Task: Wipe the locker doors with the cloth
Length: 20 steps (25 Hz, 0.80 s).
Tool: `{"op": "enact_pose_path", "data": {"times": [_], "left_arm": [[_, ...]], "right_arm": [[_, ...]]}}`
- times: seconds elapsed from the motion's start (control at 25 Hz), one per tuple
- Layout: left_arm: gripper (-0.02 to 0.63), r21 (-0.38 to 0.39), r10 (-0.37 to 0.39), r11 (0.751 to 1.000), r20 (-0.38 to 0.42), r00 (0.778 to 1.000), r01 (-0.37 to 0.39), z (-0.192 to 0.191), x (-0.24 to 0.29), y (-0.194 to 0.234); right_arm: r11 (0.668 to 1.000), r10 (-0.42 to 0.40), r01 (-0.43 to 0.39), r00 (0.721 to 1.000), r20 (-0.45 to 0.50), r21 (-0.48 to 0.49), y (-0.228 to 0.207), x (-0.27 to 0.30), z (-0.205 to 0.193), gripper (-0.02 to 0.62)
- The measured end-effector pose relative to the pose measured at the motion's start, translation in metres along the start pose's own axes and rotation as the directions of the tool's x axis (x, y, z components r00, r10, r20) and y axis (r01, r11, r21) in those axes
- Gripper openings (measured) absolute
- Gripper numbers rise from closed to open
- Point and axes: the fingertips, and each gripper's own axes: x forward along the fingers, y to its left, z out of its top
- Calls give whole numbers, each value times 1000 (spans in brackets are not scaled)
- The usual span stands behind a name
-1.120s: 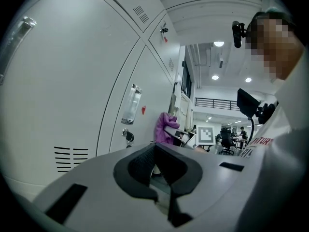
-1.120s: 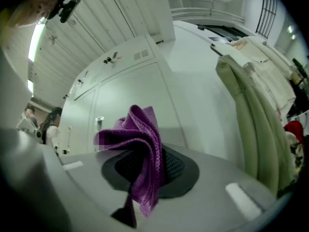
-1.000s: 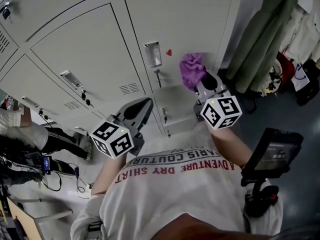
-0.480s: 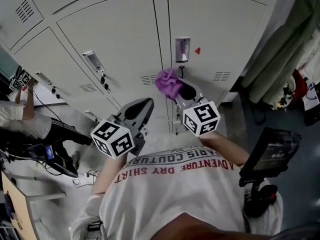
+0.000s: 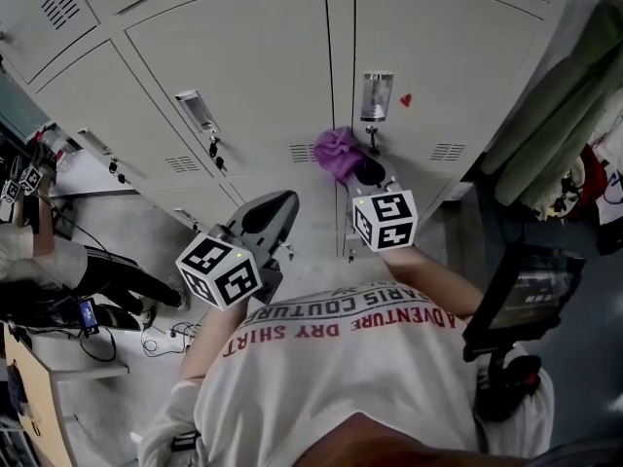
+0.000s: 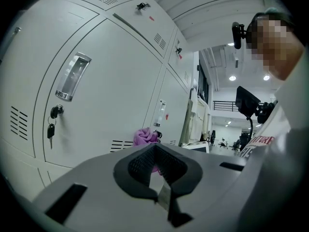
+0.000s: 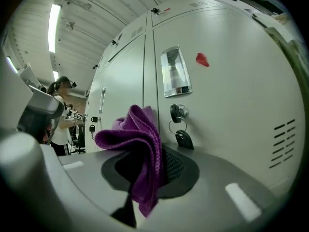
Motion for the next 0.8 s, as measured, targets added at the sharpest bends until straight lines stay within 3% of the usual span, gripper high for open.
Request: {"op": "enact_pose_path", "data": {"times": [0.24,0.8], "left_arm": [[2,3,-23,1000,-5,1000,23,-1,9,-4],[2,12,-124,992,-37,992,124,-7,49,-26]], "right_arm": [[1000,-10,10,1000,12,-13,-8,-4,0,64],[988,-146,147,989,15,-53,-75,-45,-5,64]]}}
